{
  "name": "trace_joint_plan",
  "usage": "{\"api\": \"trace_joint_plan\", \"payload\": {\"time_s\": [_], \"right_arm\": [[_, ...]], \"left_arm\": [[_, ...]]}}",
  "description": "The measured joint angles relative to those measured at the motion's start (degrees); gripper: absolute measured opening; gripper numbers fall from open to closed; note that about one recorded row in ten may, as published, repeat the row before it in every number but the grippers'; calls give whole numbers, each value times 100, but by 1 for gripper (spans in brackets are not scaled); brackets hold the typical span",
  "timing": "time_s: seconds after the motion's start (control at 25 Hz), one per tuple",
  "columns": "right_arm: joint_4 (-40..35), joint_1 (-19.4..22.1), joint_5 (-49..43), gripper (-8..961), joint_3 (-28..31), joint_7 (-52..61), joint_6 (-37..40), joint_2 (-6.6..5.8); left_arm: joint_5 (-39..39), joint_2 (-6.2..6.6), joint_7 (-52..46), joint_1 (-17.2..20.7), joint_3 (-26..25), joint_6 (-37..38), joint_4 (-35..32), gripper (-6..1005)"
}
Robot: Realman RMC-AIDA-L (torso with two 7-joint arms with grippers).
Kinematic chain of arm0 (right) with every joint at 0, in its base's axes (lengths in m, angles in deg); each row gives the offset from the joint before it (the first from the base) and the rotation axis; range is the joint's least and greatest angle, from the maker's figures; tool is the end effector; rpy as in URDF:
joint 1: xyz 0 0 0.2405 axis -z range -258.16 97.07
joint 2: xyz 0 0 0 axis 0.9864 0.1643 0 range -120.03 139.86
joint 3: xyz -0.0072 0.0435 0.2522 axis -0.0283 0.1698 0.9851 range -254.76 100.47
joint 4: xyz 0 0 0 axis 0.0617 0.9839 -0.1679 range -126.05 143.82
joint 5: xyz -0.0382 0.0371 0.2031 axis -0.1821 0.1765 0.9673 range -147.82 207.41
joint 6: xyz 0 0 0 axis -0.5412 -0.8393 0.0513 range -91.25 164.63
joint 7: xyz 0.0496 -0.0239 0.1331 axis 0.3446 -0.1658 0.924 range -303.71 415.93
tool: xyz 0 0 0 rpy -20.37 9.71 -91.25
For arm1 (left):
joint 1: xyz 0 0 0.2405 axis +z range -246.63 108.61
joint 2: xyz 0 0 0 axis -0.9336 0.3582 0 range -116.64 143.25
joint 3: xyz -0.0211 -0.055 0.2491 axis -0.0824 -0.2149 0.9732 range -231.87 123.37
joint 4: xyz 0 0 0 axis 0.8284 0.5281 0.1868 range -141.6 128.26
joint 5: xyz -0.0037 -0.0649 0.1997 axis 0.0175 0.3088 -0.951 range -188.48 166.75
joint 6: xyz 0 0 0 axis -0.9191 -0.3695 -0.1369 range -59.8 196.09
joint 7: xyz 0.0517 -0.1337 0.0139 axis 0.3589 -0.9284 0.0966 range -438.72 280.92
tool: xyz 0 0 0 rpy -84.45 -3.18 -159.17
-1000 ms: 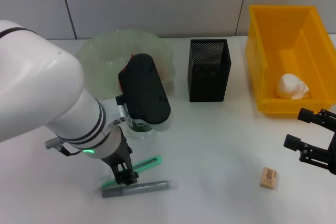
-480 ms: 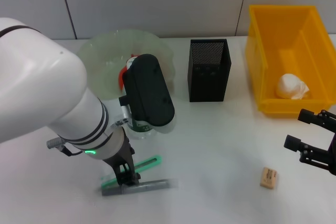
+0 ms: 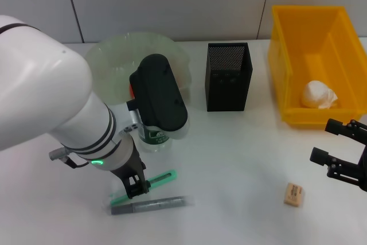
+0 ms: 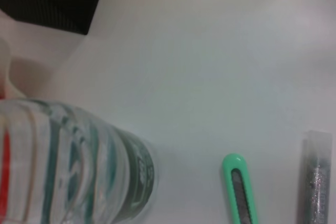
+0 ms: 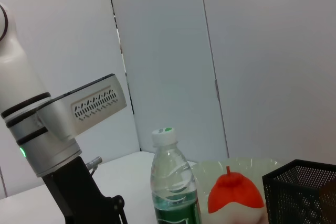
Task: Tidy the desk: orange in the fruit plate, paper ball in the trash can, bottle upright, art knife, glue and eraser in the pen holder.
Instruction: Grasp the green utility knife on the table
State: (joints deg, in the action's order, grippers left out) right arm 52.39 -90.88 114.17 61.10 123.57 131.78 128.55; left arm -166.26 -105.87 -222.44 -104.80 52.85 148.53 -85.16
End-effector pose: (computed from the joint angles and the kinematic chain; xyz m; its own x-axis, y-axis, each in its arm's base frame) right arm 0.3181 0.2513 0.0434 0.7184 -0.1871 -0.6700 -0.5110 -0.7954 -0.3259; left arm -0.1543 0.3297 -0.0704 0.8187 0.2367 -0.5232 0.0571 -0.9401 -0.3360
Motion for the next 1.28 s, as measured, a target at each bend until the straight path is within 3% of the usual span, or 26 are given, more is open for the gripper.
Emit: {"api": "trace_joint_plan", "payload": {"time_s": [0.04, 0.12, 0.4, 1.28], "right_arm": [[0, -1, 0, 763, 0, 3, 1, -1], [0, -2, 0, 763, 0, 4, 6, -7], [0, -4, 0, 763, 0, 4, 11, -4], [-4, 1, 1, 762, 0, 3, 7, 1]], "left_arm": [[1, 0, -10, -3, -14, 1, 2, 512], [0, 0, -19, -13, -50, 25, 15, 329], [21, 0, -7, -97, -86, 25, 299, 479], [79, 0, 39, -143, -38, 30, 234, 441]]}}
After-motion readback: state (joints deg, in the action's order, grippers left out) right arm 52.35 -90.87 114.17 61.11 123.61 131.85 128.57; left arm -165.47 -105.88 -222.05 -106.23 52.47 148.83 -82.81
